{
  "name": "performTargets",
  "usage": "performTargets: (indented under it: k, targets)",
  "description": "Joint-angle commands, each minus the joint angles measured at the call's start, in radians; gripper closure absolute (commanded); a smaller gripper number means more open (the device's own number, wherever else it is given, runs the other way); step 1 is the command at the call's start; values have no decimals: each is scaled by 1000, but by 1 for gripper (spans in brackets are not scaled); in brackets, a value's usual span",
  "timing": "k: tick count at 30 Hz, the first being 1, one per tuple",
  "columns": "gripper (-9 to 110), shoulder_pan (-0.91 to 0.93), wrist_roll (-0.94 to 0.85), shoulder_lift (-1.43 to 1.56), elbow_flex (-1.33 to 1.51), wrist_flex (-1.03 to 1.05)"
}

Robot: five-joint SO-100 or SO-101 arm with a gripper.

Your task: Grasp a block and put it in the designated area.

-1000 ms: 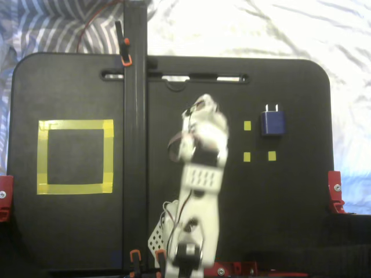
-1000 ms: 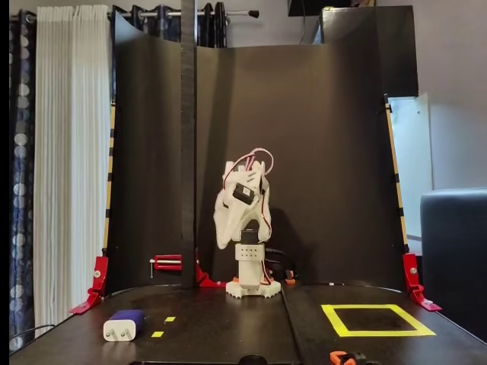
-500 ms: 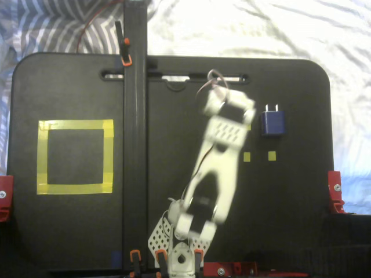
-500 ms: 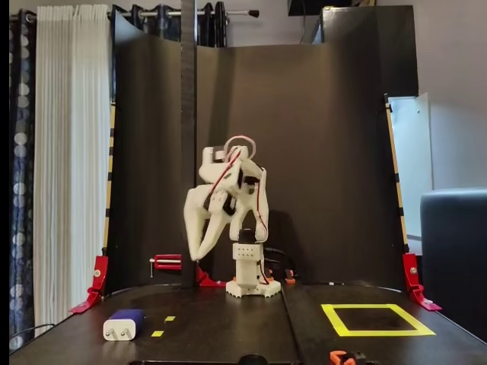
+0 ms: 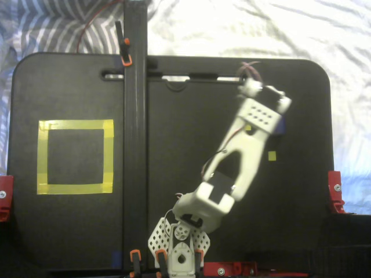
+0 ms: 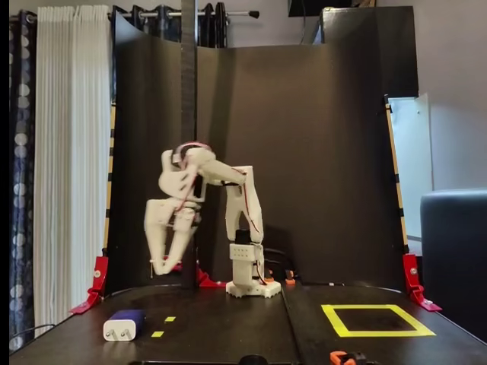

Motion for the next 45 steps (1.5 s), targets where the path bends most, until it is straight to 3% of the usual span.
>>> performTargets:
  k: [1,10,28,36,45]
  targets:
    - [102,46,-51,-11,-41,-15]
    - [102,173,-201,-64,-41,-55]
    - [101,229,-227,-221,-75,-230]
    - [69,232,-230,-221,-83,-236]
    - [59,242,-241,-225,-84,-247]
